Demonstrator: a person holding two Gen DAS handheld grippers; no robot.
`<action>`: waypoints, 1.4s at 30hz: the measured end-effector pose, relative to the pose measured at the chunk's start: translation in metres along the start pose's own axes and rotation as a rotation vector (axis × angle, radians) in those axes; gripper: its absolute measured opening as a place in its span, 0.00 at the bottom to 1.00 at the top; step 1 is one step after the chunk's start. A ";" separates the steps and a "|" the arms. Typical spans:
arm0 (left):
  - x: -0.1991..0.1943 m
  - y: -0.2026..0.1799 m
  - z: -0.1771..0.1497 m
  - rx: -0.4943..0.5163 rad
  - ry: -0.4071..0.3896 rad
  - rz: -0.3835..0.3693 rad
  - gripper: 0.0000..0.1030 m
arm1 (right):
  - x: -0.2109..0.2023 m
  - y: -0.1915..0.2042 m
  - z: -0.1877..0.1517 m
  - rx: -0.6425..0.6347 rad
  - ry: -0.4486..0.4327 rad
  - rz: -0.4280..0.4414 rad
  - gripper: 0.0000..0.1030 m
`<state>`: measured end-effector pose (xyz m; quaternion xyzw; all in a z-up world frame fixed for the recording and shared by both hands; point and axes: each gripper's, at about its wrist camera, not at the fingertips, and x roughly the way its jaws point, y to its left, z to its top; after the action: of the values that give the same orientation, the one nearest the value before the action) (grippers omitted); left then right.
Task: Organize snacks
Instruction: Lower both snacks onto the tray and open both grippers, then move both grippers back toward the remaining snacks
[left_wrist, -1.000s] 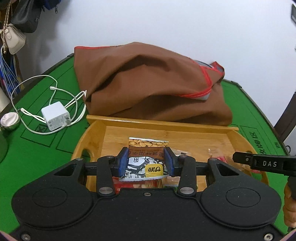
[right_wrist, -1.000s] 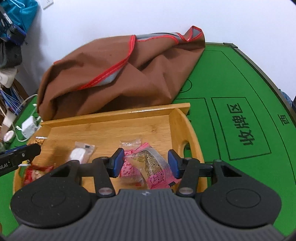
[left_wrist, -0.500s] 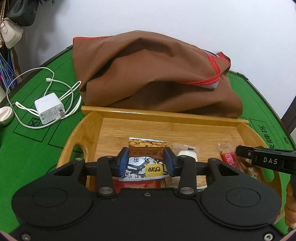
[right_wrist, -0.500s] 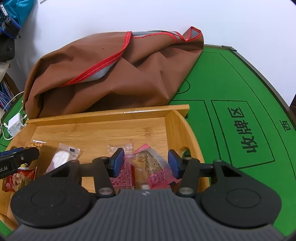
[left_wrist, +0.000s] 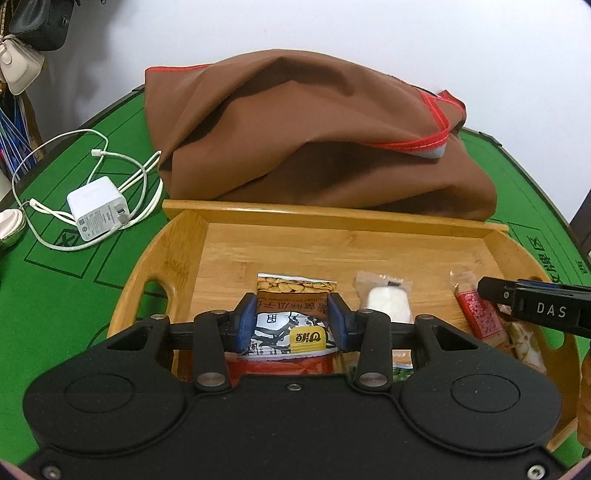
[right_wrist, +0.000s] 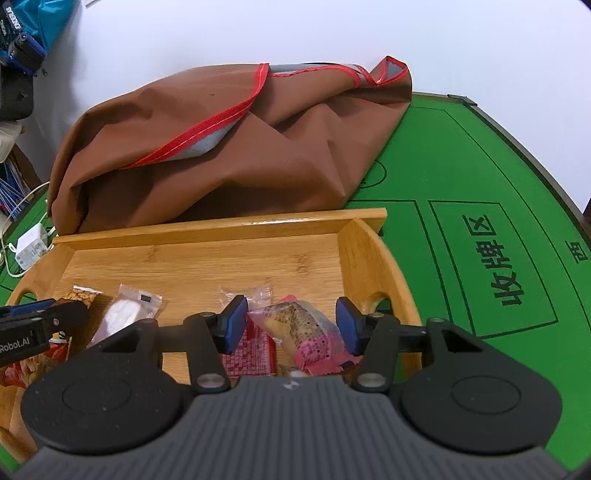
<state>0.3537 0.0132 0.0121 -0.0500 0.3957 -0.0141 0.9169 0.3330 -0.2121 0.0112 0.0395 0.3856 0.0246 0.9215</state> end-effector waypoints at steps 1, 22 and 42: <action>0.000 0.000 -0.001 -0.002 0.002 0.000 0.38 | 0.000 0.000 0.000 -0.001 -0.001 -0.001 0.55; -0.007 0.001 -0.005 0.015 -0.013 0.017 0.49 | -0.013 0.004 -0.002 -0.027 -0.049 0.037 0.64; -0.112 -0.007 -0.075 0.140 -0.149 -0.026 0.89 | -0.099 -0.006 -0.051 -0.087 -0.154 0.173 0.84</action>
<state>0.2230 0.0070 0.0428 0.0081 0.3238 -0.0496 0.9448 0.2274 -0.2234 0.0457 0.0345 0.3072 0.1174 0.9437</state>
